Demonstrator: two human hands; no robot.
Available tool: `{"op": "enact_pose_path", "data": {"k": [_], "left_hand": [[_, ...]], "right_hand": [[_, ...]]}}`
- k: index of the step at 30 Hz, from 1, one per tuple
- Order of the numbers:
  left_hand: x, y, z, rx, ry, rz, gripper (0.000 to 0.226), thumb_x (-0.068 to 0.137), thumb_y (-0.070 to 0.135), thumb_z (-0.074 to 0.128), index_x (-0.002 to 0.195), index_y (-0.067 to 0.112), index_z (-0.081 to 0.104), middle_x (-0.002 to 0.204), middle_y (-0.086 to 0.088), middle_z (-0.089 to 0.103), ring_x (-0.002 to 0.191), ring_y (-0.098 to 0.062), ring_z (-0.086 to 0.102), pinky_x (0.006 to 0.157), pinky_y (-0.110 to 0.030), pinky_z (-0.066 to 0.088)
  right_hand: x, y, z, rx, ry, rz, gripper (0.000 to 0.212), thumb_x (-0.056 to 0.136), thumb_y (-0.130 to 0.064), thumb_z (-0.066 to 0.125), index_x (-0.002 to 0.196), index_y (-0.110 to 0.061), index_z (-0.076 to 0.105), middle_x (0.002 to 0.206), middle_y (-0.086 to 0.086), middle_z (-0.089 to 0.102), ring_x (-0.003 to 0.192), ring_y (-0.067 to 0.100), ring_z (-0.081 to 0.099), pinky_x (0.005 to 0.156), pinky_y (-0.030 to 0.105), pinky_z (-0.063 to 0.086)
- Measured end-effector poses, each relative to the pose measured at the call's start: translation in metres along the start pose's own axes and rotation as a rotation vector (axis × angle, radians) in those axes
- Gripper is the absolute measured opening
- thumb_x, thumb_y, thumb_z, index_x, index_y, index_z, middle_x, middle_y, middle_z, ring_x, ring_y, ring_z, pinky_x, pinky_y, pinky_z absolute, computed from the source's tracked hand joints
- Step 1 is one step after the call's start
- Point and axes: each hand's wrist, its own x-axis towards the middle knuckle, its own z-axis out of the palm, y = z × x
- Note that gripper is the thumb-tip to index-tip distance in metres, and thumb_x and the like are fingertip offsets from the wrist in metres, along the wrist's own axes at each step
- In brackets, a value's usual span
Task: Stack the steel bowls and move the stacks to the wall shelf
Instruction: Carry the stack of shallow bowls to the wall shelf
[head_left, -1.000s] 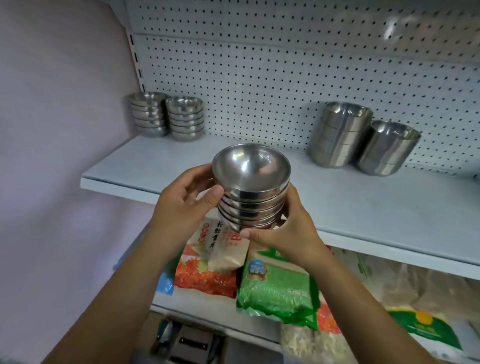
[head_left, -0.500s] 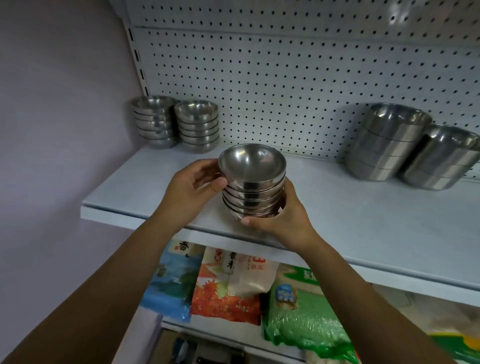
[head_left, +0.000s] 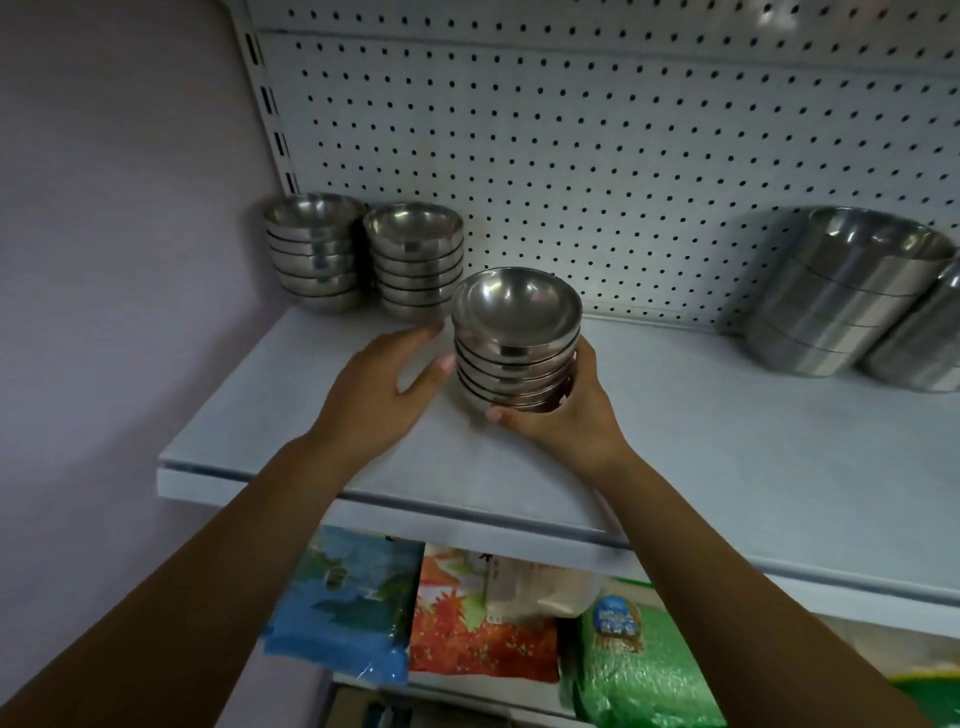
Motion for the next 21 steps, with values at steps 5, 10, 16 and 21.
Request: {"op": "enact_pose_path", "data": {"k": [5,10,16,21], "left_hand": [[-0.026,-0.016,0.024,0.153,0.172,-0.137,0.049,0.103,0.043,0.054,0.142,0.013,0.059,0.14,-0.011,0.062,0.131,-0.027,0.055,0.108,-0.031,0.039],[-0.032,-0.03,0.045,0.479,0.204,-0.084,0.053,0.1,0.043,0.044,0.125,0.005,0.07,0.127,-0.017,0.07,0.125,-0.036,0.063,0.107,-0.054,0.046],[-0.035,-0.036,0.045,0.501,0.134,-0.172,0.056,0.099,0.051,0.043,0.12,0.01,0.075,0.126,-0.013,0.072,0.12,-0.032,0.066,0.105,-0.051,0.05],[-0.035,-0.03,0.043,0.495,0.108,-0.221,0.057,0.1,0.056,0.039,0.122,0.017,0.074,0.134,-0.005,0.068,0.125,-0.024,0.062,0.109,-0.045,0.047]], "right_hand": [[0.029,0.007,-0.002,-0.025,-0.015,0.005,0.123,0.056,-0.037,0.102,0.153,-0.032,0.026,0.136,-0.016,0.057,0.12,-0.004,0.059,0.096,0.015,0.052],[0.064,0.013,-0.008,-0.018,-0.059,0.002,0.121,0.059,-0.033,0.101,0.154,-0.033,0.025,0.127,-0.024,0.058,0.113,-0.01,0.06,0.088,0.012,0.051],[0.103,0.022,-0.007,-0.031,-0.082,-0.025,0.123,0.062,-0.035,0.099,0.155,-0.033,0.02,0.126,-0.022,0.056,0.112,0.0,0.06,0.093,0.021,0.049],[0.122,0.028,0.0,-0.008,-0.018,-0.05,0.129,0.053,-0.05,0.098,0.155,-0.036,0.021,0.146,-0.01,0.052,0.13,0.011,0.057,0.108,0.042,0.053]]}}
